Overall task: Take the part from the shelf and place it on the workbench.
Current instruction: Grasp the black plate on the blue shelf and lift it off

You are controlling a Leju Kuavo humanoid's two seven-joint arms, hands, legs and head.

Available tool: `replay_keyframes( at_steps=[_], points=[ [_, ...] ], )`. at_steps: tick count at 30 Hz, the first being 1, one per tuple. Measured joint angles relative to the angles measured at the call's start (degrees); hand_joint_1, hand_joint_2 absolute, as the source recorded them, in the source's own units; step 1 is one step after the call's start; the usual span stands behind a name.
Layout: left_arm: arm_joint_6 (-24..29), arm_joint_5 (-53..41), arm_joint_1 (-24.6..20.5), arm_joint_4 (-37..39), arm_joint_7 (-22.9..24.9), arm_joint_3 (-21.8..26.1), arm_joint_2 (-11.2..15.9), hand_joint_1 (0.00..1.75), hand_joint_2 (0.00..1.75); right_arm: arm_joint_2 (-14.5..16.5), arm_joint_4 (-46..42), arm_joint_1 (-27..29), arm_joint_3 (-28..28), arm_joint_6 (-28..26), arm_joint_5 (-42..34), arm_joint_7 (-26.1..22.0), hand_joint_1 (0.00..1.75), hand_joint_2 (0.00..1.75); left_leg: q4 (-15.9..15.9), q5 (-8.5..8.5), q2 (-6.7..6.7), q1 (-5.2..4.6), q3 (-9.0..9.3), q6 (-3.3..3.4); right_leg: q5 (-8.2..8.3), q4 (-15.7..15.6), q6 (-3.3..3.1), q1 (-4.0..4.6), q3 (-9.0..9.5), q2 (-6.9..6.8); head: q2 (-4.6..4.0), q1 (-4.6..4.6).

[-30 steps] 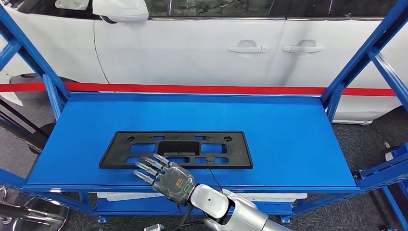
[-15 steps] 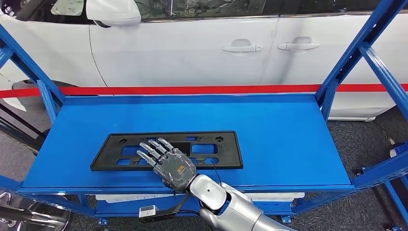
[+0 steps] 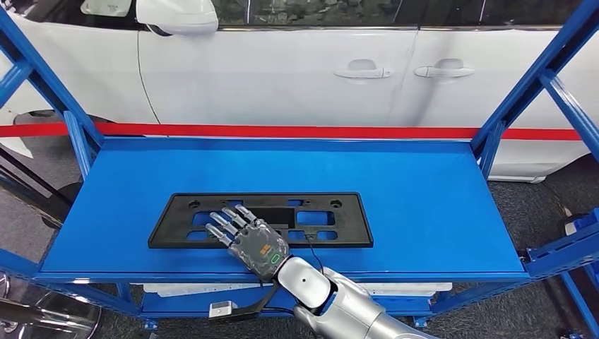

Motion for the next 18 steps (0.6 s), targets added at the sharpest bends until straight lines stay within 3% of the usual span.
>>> replay_keyframes(
  at_steps=[2,4,7,9,12,13,14,15,17,18],
  points=[
    [0.01,-0.09,-0.1,0.0,0.16,-0.17,-0.02,0.0,0.0,0.27,0.98,-0.29,0.01,0.01,1.03,0.46,0.0,1.75,-0.06,-0.04,-0.07,-0.11,0.18,-0.1,3.97,-8.19,-0.93,0.31,3.91,0.0,0.01,-0.01],
    [0.01,-0.15,-0.26,0.0,0.24,-0.23,-0.03,0.0,0.0,0.62,1.67,-0.73,0.02,0.01,1.4,0.69,0.0,1.75,-0.08,-0.04,-0.07,-0.17,0.06,-0.49,5.58,-13.4,-1.67,0.69,6.19,0.01,0.01,-0.01],
    [0.01,-0.18,-0.41,0.0,0.31,-0.29,-0.01,0.0,0.0,0.99,2.86,-1.14,0.03,0.03,2.15,1.15,0.0,1.75,-0.27,-0.07,0.0,-0.13,0.02,-1.46,5.75,-14.66,-1.88,0.66,6.49,0.03,0.01,-0.01],
    [0.01,-0.27,-0.54,0.0,0.3,-0.32,0.04,0.0,0.0,1.36,3.72,-1.48,0.04,0.32,3.54,2.06,0.0,1.75,1.91,-1.81,0.01,-0.08,-0.85,-1.93,6.16,-15.52,-2.07,0.26,6.89,-0.06,0.01,-0.02],
    [-0.01,-0.58,-0.72,0.0,0.43,-0.44,0.13,0.0,0.0,2.04,6.13,-2.34,0.32,2.0,7.51,5.33,0.0,1.75,12.69,-7.16,-0.01,0.07,-5.79,-2.44,6.26,-15.58,-2.32,0.19,6.88,-0.22,0.0,-0.03],
    [-0.03,-0.64,-0.74,0.0,0.55,-0.54,0.14,0.0,0.0,2.42,7.44,-2.78,0.52,2.73,9.23,6.95,0.0,1.75,15.54,-7.91,0.0,0.1,-7.12,-2.6,6.2,-15.45,-2.36,0.21,6.84,-0.24,0.0,-0.02],
    [-0.05,-0.7,-0.78,0.0,0.68,-0.63,0.15,0.0,0.0,2.93,8.95,-3.33,0.69,3.43,10.76,8.56,0.0,1.75,16.23,-7.47,0.0,0.13,-7.44,-2.73,6.13,-15.3,-2.37,0.19,6.85,-0.21,0.0,-0.02],
    [-0.07,-0.74,-0.85,0.0,0.79,-0.72,0.17,0.0,0.0,3.51,10.37,-3.89,0.82,3.94,11.76,9.75,0.0,1.75,14.56,-5.99,0.01,0.17,-6.62,-2.8,6.02,-15.12,-2.31,0.14,6.89,-0.15,0.0,-0.02],
    [-0.1,-0.77,-1.15,0.0,0.93,-0.8,0.26,0.0,0.0,4.59,12.74,-4.85,0.89,4.53,12.46,11.06,0.0,1.75,6.46,-2.21,0.02,0.26,-2.54,-2.8,5.67,-14.62,-1.96,0.07,7.02,-0.02,0.01,-0.02],
    [-0.1,-0.77,-1.31,0.0,0.97,-0.85,0.31,0.0,0.0,4.98,13.61,-5.27,0.89,4.58,12.53,11.27,0.0,1.75,3.04,-1.1,-0.02,0.2,-0.81,-2.61,5.48,-14.35,-1.69,0.14,7.0,0.06,0.01,-0.01]
  ],
)
